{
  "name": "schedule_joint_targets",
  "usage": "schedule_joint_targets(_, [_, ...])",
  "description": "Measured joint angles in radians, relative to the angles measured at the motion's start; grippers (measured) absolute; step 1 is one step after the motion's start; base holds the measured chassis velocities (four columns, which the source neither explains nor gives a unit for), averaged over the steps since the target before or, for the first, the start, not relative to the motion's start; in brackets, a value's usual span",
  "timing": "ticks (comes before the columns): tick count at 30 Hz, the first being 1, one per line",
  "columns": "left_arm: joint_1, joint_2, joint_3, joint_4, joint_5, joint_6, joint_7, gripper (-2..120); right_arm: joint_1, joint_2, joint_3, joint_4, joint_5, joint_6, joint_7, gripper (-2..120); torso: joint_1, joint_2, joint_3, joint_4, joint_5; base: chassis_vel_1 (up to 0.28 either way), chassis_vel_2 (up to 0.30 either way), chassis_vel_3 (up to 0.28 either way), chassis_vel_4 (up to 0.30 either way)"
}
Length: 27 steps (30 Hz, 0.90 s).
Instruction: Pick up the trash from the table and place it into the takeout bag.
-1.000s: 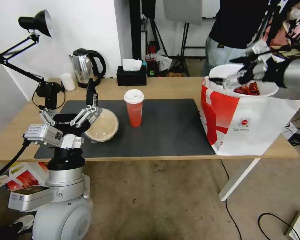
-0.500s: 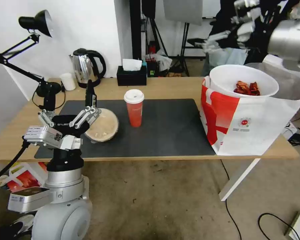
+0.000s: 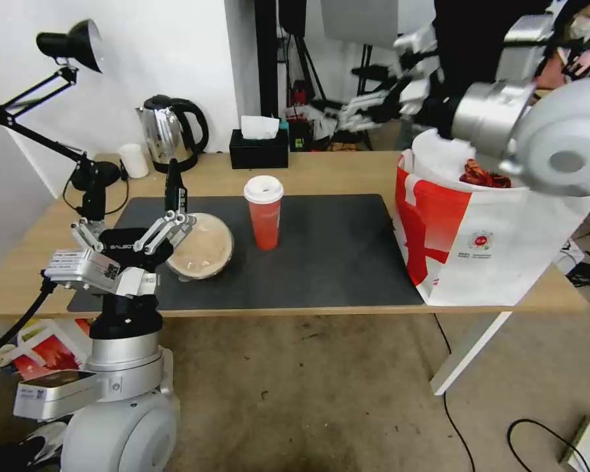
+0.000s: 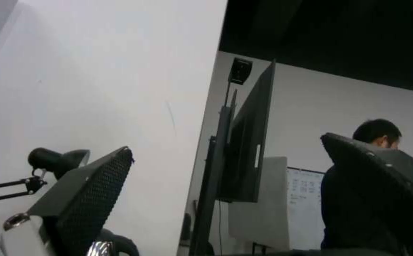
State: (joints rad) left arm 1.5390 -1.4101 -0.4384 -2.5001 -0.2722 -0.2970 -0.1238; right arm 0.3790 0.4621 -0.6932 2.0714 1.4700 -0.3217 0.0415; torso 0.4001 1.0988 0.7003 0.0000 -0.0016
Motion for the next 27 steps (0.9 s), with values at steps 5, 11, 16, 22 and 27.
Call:
schedule_joint_targets(5, [0.001, 0.002, -0.004, 0.000, 0.000, 0.000, 0.000, 100, -0.049, 0.022, -0.001, 0.068, -0.015, -0.029, 0.075, 100, 0.000, 0.000, 0.000, 0.0000, 0.0000, 0.000, 0.000, 0.000, 0.000])
schedule_joint_targets(11, [0.002, -0.001, -0.002, 0.000, 0.003, -0.001, -0.001, 100, -0.174, 0.018, 0.056, 0.196, -0.006, -0.044, 0.237, 100, 0.000, 0.000, 0.000, 0.0000, 0.0001, 0.000, 0.000, 0.000, 0.000])
schedule_joint_targets(16, [0.005, 0.000, -0.004, 0.000, 0.004, -0.001, -0.001, 100, -0.349, -0.006, 0.180, 0.260, -0.026, -0.036, 0.278, 100, 0.000, 0.000, 0.000, 0.0000, 0.0003, 0.000, 0.000, 0.000, 0.000])
schedule_joint_targets(22, [0.006, -0.004, -0.003, 0.000, 0.011, -0.001, -0.001, 100, -0.468, -0.036, 0.249, 0.306, -0.067, -0.033, 0.283, 100, 0.000, 0.000, 0.000, -0.0003, 0.0002, 0.000, 0.000, 0.000, 0.000])
schedule_joint_targets(27, [0.006, -0.010, -0.004, 0.000, 0.013, -0.002, -0.001, 100, -0.550, -0.039, 0.280, 0.345, -0.102, -0.016, 0.317, 100, 0.000, 0.000, 0.000, 0.0000, 0.0000, 0.000, 0.000, 0.000, 0.000])
